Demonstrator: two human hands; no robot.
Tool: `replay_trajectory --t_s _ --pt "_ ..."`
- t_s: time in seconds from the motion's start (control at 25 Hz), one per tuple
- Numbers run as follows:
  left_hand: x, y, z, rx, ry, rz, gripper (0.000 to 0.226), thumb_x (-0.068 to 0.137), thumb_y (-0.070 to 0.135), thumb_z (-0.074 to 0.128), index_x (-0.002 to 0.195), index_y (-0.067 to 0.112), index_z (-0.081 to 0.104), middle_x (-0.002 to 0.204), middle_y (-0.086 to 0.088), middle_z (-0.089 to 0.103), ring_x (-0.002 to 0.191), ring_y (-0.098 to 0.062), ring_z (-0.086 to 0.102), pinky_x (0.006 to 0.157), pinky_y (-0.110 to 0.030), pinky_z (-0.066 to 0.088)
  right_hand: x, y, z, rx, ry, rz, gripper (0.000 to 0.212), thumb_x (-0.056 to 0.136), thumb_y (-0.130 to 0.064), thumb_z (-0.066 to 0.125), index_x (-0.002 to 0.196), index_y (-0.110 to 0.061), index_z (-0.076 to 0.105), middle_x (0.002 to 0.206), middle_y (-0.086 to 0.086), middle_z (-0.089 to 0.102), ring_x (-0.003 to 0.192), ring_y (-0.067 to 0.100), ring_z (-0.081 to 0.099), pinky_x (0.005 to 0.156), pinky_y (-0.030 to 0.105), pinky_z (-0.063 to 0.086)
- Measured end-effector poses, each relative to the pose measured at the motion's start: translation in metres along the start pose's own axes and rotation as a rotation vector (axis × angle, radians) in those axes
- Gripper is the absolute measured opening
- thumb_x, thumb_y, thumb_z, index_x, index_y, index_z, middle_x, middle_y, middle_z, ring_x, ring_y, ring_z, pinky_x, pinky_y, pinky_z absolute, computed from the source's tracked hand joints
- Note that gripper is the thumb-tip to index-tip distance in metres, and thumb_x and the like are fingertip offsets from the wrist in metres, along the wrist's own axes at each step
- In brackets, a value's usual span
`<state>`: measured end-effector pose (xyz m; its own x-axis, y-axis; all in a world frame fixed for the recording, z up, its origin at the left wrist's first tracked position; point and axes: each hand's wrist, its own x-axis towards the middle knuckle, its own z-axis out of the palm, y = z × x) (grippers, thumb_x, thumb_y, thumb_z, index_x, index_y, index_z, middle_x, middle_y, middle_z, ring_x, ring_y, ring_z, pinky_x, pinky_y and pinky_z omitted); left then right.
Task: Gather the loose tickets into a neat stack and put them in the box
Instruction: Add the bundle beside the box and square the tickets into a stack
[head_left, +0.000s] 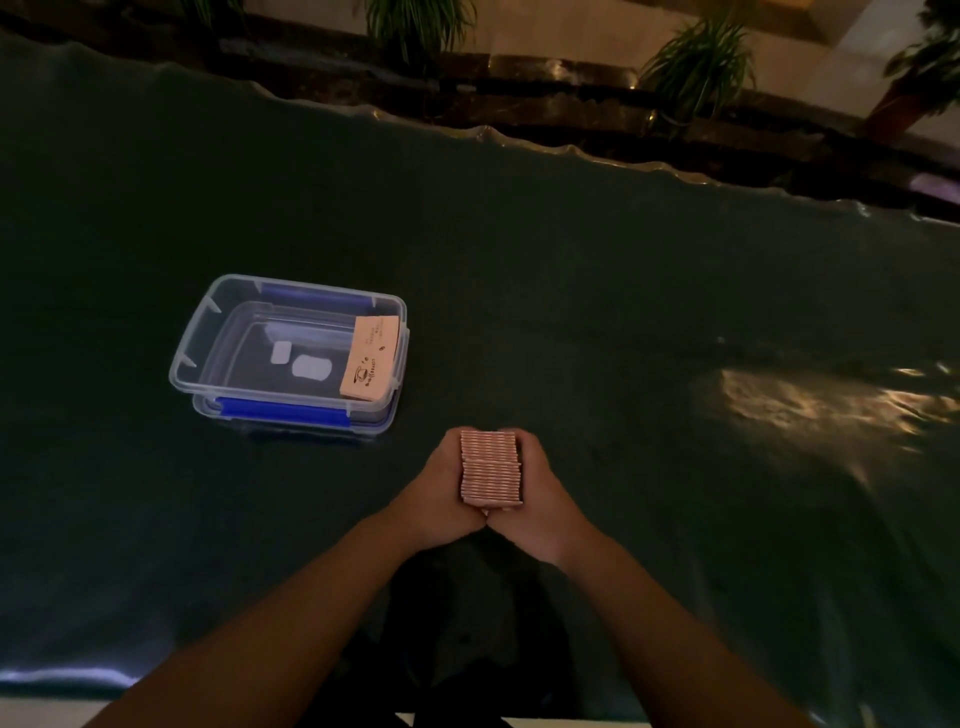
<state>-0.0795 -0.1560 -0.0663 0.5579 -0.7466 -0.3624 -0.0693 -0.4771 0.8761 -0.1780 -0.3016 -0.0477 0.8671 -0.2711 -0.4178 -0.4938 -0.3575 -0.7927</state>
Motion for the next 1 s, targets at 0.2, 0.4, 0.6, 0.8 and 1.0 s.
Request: replay_trajectory --t_s 0.2,0.4,0.6,0.8,1.0 --pt "-0.001 -0.007 -0.008 -0.013 -0.09 -0.016 0.14 0.07 0.027 0.095 0.163 0.031 -0.01 0.156 0.011 0.036 0.144 -0.004 0.036 0.12 -0.032 0.027 0.003 0.003 0.005 -0.014 -0.084 0.006 0.12 0.079 -0.011 0.086 0.168 -0.026 0.007 0.166 0.0 0.034 0.147 0.011 0.044 0.122 0.031 0.036" --pt "0.004 -0.006 -0.005 0.032 -0.084 -0.031 0.103 0.076 0.033 0.09 0.156 0.038 0.025 0.157 0.007 0.038 0.142 -0.007 0.042 0.122 -0.035 0.033 0.008 0.011 0.011 0.022 -0.051 0.035 0.106 0.084 -0.016 0.084 0.16 -0.038 0.013 0.146 -0.009 0.055 0.127 0.001 0.06 0.115 0.034 0.047" --pt "0.003 -0.006 -0.002 -0.058 -0.03 -0.014 0.141 0.066 0.037 0.095 0.159 0.041 -0.01 0.16 0.01 0.032 0.145 -0.004 0.037 0.119 -0.031 0.029 0.007 0.011 0.008 0.041 -0.072 0.036 0.101 0.079 -0.024 0.081 0.155 -0.048 0.019 0.146 -0.013 0.055 0.127 0.001 0.061 0.115 0.039 0.049" --pt "0.002 -0.006 -0.006 -0.034 -0.024 -0.022 0.117 0.071 0.033 0.093 0.16 0.032 0.017 0.149 0.01 0.048 0.136 -0.003 0.049 0.12 -0.036 0.037 0.009 0.011 0.012 0.072 -0.068 0.017 0.104 0.07 -0.037 0.079 0.157 -0.044 0.022 0.145 -0.015 0.055 0.129 0.003 0.061 0.113 0.034 0.047" --pt "0.001 0.001 -0.01 -0.041 0.016 -0.059 0.089 0.064 0.023 0.095 0.135 0.042 0.044 0.128 0.014 0.064 0.121 -0.002 0.061 0.106 -0.035 0.048 0.009 0.016 0.008 0.158 -0.074 0.052 0.099 0.062 -0.029 0.085 0.144 -0.045 0.034 0.133 -0.014 0.063 0.122 0.002 0.066 0.105 0.034 0.054"
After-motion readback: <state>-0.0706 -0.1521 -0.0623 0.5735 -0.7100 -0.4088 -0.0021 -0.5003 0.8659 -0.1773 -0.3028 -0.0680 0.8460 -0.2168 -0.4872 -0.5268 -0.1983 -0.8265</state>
